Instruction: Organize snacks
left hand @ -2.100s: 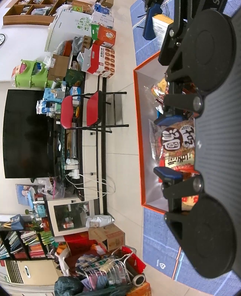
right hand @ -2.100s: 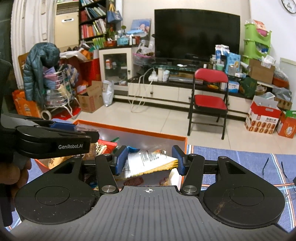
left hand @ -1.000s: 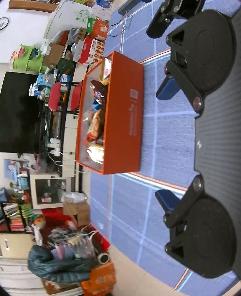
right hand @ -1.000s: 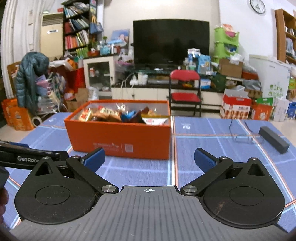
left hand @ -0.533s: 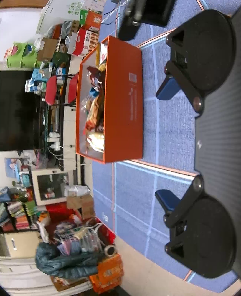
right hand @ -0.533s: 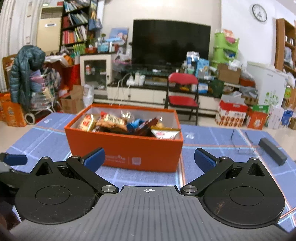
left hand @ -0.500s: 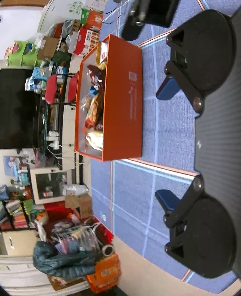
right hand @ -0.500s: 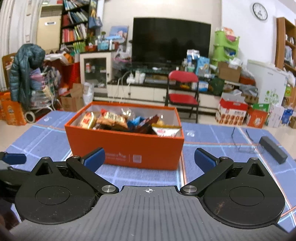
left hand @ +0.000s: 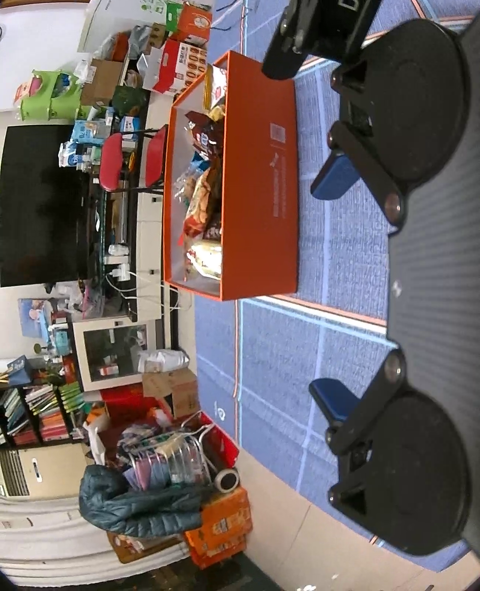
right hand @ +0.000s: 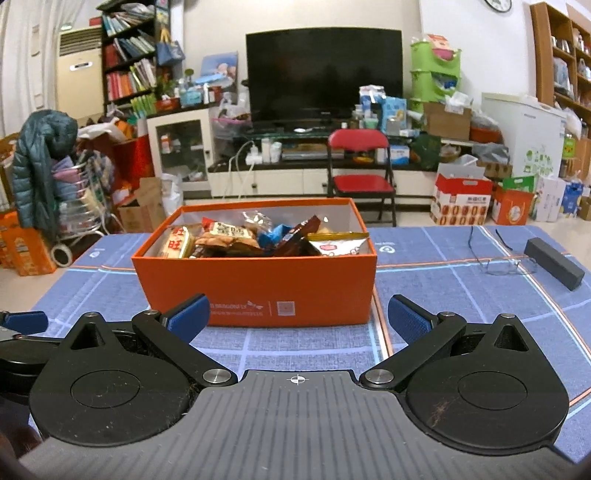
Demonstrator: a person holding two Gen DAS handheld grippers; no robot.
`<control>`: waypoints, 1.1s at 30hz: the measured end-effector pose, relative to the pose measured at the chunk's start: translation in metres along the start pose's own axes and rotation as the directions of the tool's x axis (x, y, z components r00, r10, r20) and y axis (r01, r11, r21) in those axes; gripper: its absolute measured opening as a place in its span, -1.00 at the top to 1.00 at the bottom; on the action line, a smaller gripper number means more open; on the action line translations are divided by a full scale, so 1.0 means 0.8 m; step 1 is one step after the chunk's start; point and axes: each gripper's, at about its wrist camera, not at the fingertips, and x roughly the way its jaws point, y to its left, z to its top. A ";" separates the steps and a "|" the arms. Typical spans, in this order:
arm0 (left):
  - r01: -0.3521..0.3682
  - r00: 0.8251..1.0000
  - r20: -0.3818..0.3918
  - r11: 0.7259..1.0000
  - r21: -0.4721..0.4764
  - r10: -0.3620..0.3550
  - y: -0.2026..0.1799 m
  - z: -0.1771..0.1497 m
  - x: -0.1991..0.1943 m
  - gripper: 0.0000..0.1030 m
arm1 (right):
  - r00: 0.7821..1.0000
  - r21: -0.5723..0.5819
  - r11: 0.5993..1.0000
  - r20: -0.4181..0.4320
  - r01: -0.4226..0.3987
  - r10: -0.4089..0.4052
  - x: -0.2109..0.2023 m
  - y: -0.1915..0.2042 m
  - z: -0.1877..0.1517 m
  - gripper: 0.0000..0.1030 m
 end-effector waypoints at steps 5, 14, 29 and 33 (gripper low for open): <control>0.002 1.000 -0.015 1.000 -0.014 -0.003 0.004 0.002 0.005 -0.98 | 1.000 0.009 1.000 -0.002 0.002 -0.002 0.003 0.002 0.001 -0.85; 0.006 1.000 -0.011 1.000 -0.019 -0.006 0.007 0.001 0.001 -0.98 | 1.000 0.011 1.000 0.005 0.000 0.000 0.002 0.001 0.002 -0.85; 0.027 0.999 -0.024 0.999 -0.025 -0.027 0.005 0.000 0.003 -0.98 | 1.000 0.008 1.000 0.006 0.000 0.000 0.002 0.001 0.003 -0.85; 0.031 0.999 -0.027 0.999 -0.027 -0.031 0.005 0.000 0.003 -0.98 | 1.000 0.006 1.000 0.006 0.000 0.000 0.002 0.001 0.002 -0.85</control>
